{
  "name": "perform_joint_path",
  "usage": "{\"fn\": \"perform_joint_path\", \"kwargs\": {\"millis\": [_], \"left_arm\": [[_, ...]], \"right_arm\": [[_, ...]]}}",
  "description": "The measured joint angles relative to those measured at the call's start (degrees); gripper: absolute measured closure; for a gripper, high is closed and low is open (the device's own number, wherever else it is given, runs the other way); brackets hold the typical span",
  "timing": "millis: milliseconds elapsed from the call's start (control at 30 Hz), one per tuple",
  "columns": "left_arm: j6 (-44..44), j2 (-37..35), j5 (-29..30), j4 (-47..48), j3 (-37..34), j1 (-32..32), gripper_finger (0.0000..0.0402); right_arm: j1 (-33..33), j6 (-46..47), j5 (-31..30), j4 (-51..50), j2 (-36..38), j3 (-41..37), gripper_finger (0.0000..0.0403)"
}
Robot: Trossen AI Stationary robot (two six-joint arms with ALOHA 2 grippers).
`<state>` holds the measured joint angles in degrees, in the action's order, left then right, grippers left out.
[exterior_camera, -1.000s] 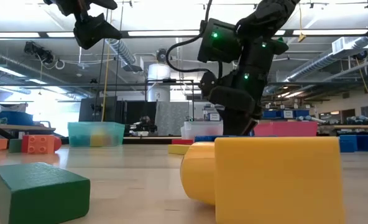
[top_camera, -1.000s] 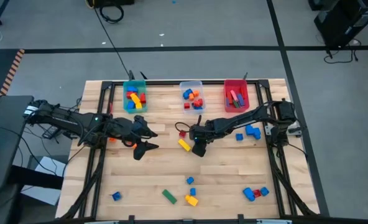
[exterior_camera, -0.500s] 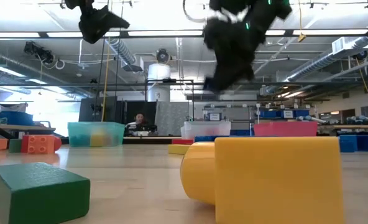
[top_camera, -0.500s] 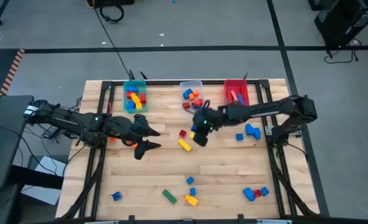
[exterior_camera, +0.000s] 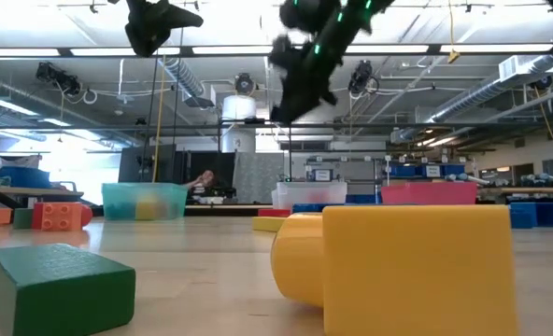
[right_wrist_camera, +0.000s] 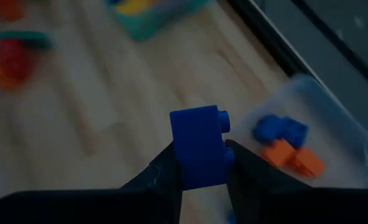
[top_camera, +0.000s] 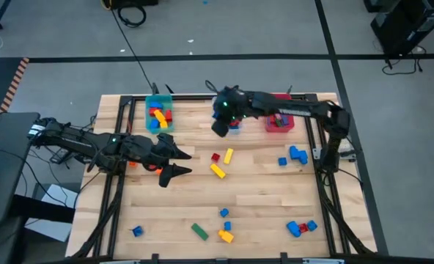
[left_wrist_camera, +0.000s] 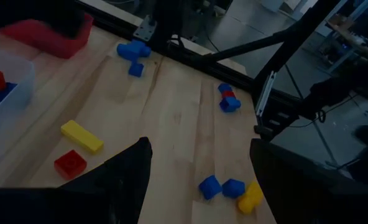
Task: Sort blocks by size
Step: Put the blue 4 stud game piece into the transparent bin
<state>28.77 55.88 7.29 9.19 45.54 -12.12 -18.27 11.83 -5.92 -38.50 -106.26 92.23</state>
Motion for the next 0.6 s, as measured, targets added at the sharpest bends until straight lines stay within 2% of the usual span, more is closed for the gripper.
{"fn": "perform_joint_path", "kwargs": {"millis": [233, 333, 467, 600], "left_arm": [[0.0, 0.0, 0.28, -0.01, 0.0, 0.0, 0.0122], [0.0, 0.0, 3.82, 0.04, 0.0, 0.0, 0.0122], [-0.02, 0.0, 8.45, 0.15, 0.0, 0.02, 0.0122], [-0.09, 0.0, 10.01, 0.63, 0.0, 0.01, 0.0122]], "right_arm": [[-8.13, 4.41, 3.5, -4.81, -7.41, 0.01, 0.0301], [-9.58, 3.62, 4.82, -5.56, -9.13, 0.01, 0.0294], [-9.94, 3.66, 5.63, -5.19, -8.82, 0.03, 0.0219], [-9.93, 4.57, 5.36, -5.92, -8.12, 0.04, 0.0151]]}}
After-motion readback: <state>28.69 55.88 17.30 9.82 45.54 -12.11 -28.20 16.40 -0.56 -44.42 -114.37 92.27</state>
